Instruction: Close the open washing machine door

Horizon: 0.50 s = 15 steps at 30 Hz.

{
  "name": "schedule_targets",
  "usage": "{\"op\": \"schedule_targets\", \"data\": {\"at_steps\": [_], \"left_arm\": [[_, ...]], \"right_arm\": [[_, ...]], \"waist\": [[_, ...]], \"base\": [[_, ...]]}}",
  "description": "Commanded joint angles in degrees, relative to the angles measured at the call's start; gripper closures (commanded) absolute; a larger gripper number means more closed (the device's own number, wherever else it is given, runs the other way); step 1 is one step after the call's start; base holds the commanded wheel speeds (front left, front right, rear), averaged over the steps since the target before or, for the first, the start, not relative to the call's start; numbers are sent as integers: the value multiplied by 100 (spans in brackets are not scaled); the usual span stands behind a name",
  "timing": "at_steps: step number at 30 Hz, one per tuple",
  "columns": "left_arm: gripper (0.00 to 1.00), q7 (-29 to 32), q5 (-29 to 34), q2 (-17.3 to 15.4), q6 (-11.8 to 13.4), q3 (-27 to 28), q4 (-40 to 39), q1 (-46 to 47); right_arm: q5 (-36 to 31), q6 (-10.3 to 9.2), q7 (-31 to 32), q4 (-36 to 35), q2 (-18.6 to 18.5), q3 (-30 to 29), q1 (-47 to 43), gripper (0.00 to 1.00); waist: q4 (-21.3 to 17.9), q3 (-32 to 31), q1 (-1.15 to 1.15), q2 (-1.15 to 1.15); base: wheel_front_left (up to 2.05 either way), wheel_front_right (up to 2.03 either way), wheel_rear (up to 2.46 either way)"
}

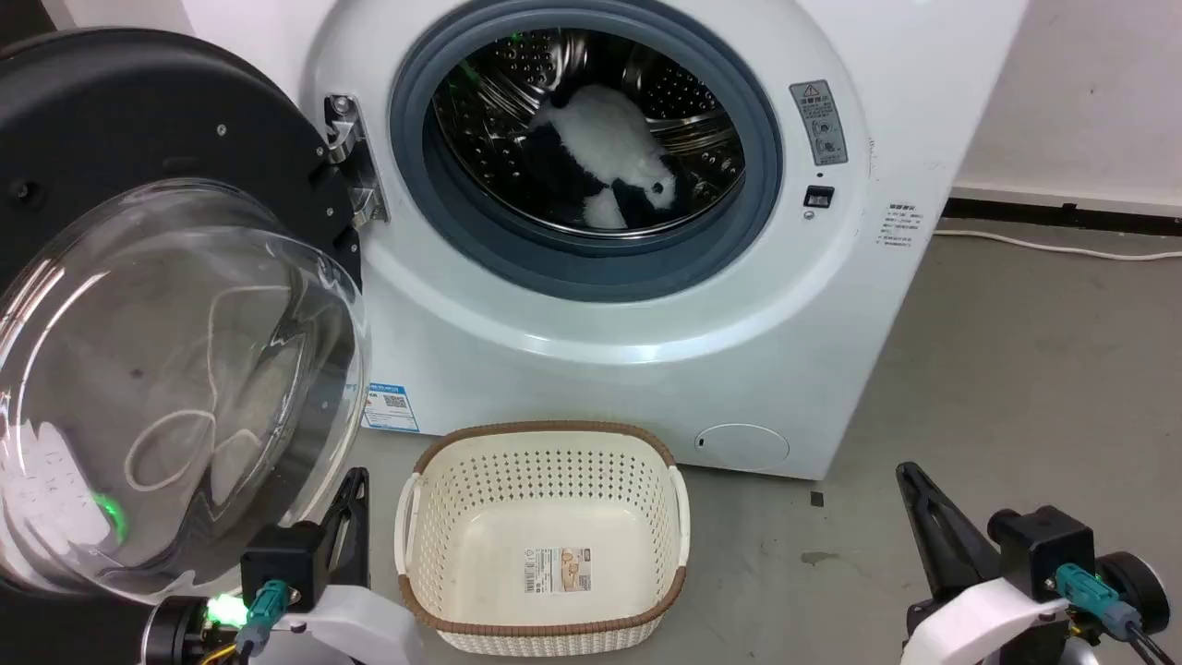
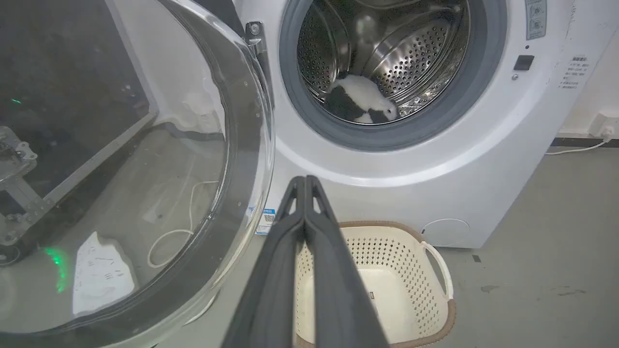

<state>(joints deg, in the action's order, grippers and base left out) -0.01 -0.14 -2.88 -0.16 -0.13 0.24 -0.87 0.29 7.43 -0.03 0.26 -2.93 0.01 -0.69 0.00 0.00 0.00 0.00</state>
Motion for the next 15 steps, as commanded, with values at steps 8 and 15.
{"op": "schedule_targets", "data": {"at_steps": [8,15], "left_arm": [[100,1,14,1,16,13,-24,87],[100,1,14,1,16,13,-24,87]], "right_arm": [[-29,6,3,-26,5,-1,69,100],[-29,6,3,-26,5,-1,69,100]], "waist": [[0,0,0,0],[0,0,0,0]], "base": [[0,0,0],[0,0,0]]}}
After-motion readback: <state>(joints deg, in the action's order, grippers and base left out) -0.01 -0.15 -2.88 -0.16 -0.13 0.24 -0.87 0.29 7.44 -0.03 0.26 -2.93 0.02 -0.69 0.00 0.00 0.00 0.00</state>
